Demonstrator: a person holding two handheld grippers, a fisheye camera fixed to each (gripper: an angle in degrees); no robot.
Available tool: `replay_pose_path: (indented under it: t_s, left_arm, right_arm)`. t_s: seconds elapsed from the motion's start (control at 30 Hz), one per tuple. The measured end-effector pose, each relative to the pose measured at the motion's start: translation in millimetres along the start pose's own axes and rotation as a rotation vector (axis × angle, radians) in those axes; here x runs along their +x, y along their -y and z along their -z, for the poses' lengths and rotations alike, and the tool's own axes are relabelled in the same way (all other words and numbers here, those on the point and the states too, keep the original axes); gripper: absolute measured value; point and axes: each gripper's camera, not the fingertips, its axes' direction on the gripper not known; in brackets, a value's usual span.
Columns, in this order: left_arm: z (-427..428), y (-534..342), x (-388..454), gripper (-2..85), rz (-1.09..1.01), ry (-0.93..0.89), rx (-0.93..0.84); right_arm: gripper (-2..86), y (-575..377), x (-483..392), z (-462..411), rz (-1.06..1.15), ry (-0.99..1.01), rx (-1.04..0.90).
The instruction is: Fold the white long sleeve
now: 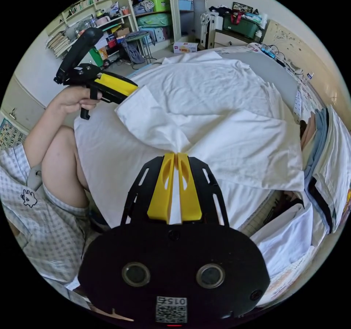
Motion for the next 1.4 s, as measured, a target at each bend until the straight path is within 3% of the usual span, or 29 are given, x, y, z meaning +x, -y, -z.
replay_pose_path:
  t_s: [0.13, 0.37, 0.5, 0.67, 0.87, 1.07, 1.4]
  left_arm:
    - [21, -11, -19, 9.9, 0.018, -0.085, 0.069]
    - [34, -33, -46, 8.9, 0.041, -0.099, 0.100]
    - [31, -28, -41, 9.1, -0.045, -0.066, 0.053]
    - [27, -32, -40, 9.2, -0.076, -0.111, 0.050]
    - [36, -42, -65, 9.1, -0.003, -0.235, 0.114]
    - [47, -59, -117, 9.3, 0.171, -0.385, 0.194]
    - [42, -68, -142, 6.3, 0.258, -0.282, 0.106]
  right_arm:
    - [0.8, 7, 22, 42, -0.020, -0.009, 0.005]
    - [4.5, -18, 75, 148, -0.081, 0.120, 0.187]
    - [7.6, -28, 41, 191, 0.026, 0.125, 0.335]
    - [11.0, -5, -6, 196, 0.107, 0.106, 0.299]
    - [5.5, -13, 4, 218, -0.007, -0.041, 0.316]
    - [3.9, -40, 26, 263, 0.018, -0.027, 0.357]
    - [3.8, -73, 45, 316, 0.114, -0.049, 0.382]
